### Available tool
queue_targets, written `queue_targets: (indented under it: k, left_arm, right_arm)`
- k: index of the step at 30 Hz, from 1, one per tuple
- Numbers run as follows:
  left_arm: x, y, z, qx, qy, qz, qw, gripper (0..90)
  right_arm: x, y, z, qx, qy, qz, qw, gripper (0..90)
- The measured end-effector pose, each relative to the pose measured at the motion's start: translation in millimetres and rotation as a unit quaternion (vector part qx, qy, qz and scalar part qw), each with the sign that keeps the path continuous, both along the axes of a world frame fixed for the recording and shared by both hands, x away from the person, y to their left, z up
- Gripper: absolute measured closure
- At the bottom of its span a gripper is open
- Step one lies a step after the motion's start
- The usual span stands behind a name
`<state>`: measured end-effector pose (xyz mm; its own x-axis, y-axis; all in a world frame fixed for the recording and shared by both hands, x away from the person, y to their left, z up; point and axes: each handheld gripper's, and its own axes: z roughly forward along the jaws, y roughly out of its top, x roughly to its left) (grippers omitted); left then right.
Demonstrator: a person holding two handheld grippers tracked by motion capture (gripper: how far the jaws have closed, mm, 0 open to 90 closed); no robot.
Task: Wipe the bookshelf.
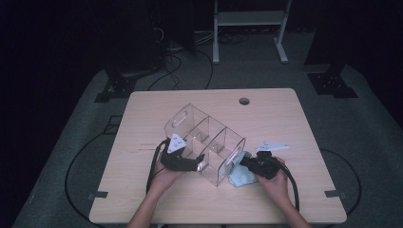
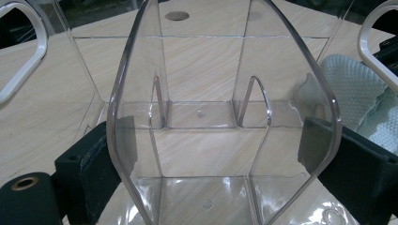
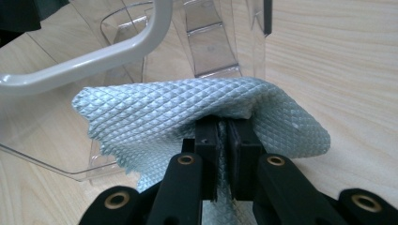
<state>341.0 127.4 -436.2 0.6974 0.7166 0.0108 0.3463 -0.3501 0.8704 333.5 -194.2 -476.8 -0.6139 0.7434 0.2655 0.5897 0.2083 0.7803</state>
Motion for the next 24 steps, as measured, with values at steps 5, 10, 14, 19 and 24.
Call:
queue_targets:
  k: [5, 10, 14, 19, 24]
  left_arm:
    - [0.0, -0.8, 0.2, 0.000, -0.001, -0.001, 1.0000, 8.2]
    - [-0.6, -1.4, 0.2, -0.001, 0.001, -0.002, 1.0000, 8.0]
    - [-0.6, -1.4, 0.2, 0.000, 0.002, -0.002, 1.0000, 7.9]
    - [-0.4, -1.0, 0.1, 0.000, 0.003, -0.002, 1.0000, 7.9]
    - [-0.8, -1.5, 0.0, -0.001, 0.003, -0.001, 1.0000, 8.0]
  right_arm:
    - [-3.9, -6.2, 22.7, 0.033, -0.031, -0.006, 0.9990, 83.4]
    - [-3.8, -6.1, 19.4, 0.029, -0.022, -0.002, 0.9993, 83.4]
    - [-10.1, 0.5, 15.1, 0.030, -0.013, 0.010, 0.9994, 83.4]
    - [-24.9, 11.5, 27.1, 0.029, -0.028, 0.031, 0.9987, 83.3]
    - [-33.5, 14.7, 33.7, 0.029, -0.044, 0.046, 0.9976, 83.4]
